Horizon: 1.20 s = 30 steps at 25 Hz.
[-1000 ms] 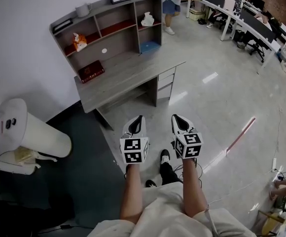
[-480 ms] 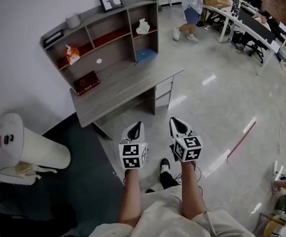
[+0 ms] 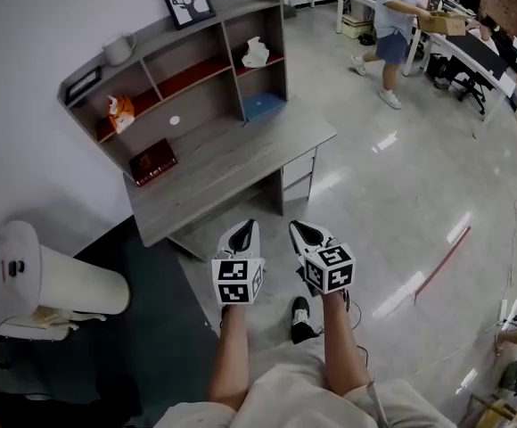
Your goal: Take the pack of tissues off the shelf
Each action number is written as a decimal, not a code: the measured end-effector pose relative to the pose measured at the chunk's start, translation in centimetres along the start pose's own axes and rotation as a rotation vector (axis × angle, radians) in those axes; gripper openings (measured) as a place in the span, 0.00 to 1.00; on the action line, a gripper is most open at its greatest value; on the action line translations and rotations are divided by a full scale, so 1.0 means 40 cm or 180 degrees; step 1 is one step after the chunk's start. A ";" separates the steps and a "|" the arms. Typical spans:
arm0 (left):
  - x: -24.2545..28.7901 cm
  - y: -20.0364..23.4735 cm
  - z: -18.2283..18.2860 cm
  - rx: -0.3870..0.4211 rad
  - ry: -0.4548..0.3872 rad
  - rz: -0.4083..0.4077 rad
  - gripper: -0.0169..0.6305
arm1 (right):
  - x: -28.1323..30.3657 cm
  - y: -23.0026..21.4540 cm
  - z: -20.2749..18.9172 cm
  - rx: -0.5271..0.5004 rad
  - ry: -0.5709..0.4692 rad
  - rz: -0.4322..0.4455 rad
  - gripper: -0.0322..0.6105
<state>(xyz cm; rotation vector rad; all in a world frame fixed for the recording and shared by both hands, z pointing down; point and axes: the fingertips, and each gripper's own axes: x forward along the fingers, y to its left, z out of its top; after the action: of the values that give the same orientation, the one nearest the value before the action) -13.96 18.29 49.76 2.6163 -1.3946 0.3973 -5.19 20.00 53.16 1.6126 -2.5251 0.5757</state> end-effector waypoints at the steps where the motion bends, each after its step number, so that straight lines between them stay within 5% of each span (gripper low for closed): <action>1: 0.017 0.004 0.012 0.0014 -0.0013 0.0016 0.04 | 0.012 -0.011 0.010 -0.0016 0.0000 0.0015 0.07; 14: 0.188 0.028 0.121 0.0104 -0.0112 0.0183 0.04 | 0.081 -0.196 0.127 -0.0066 -0.0032 0.0054 0.07; 30: 0.239 0.079 0.119 -0.0002 -0.0167 0.0355 0.04 | 0.126 -0.277 0.149 -0.0231 0.0066 0.0025 0.07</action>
<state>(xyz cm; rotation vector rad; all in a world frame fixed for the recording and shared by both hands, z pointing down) -10.71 7.75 48.13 2.5737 -1.5621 0.3438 3.22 9.42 51.95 1.5649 -2.5080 0.4930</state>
